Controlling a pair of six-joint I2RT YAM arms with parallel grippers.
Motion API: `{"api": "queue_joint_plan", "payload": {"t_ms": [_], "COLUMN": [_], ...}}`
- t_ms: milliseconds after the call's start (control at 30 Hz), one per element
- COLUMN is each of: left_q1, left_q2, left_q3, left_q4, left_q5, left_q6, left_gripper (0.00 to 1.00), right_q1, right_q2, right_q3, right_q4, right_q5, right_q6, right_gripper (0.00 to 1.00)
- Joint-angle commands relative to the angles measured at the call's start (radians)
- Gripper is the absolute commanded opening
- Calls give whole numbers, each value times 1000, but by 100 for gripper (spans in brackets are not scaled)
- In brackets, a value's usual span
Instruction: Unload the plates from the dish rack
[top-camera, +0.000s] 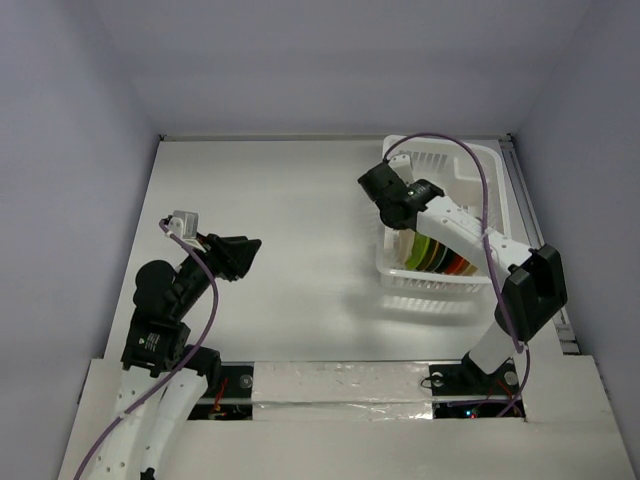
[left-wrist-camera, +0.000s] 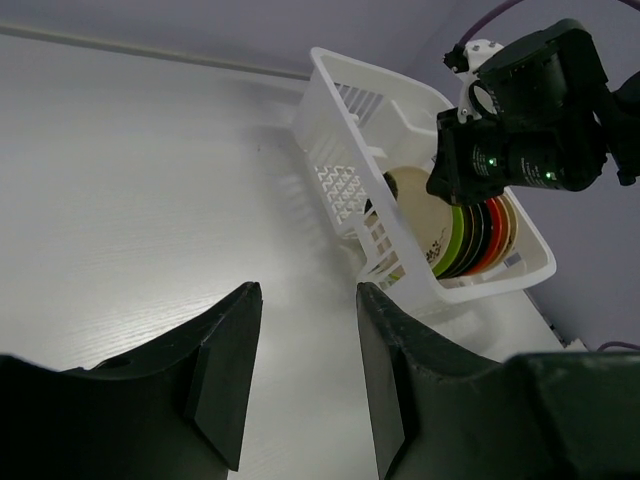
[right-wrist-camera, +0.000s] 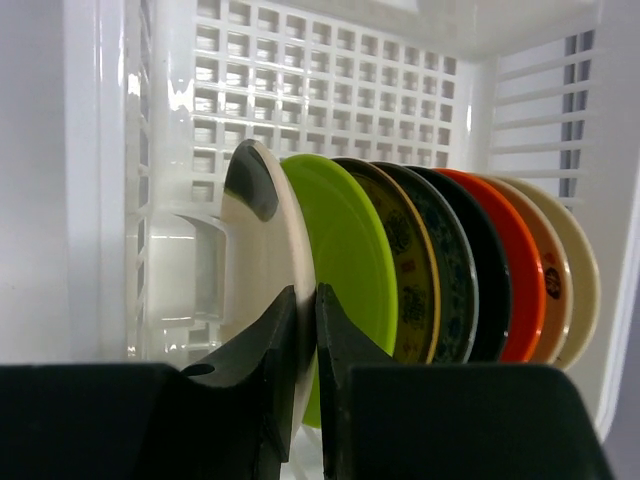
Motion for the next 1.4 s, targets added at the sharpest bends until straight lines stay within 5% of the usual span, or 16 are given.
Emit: {"api": "queue_joint_plan", "payload": {"t_ms": [0,500,733,900,1367], "left_q1": [-3,-3,-3,-3,-3], "left_q2": [-12,-10,-7,-7,-9], "left_q3": [-9,-6,5,12,15], "left_q4": [39,33,3,-17,-26], "left_q5": [7,-9,-68,-106,-129], "left_q6": [-1,-4,-6,-10,-13], "left_gripper": [40,40,40,40,40], "right_q1": [16,44,88,156,226], "right_q2": [-23,-137,-256,-90,357], "right_q3": [99,312,166,126,243], "right_q4": [-23,-117,289,552,710], "right_q5": [72,134,-260,-409,-523], "right_q6": [10,5,16,109,240], "right_gripper": [0,0,0,0,0]}}
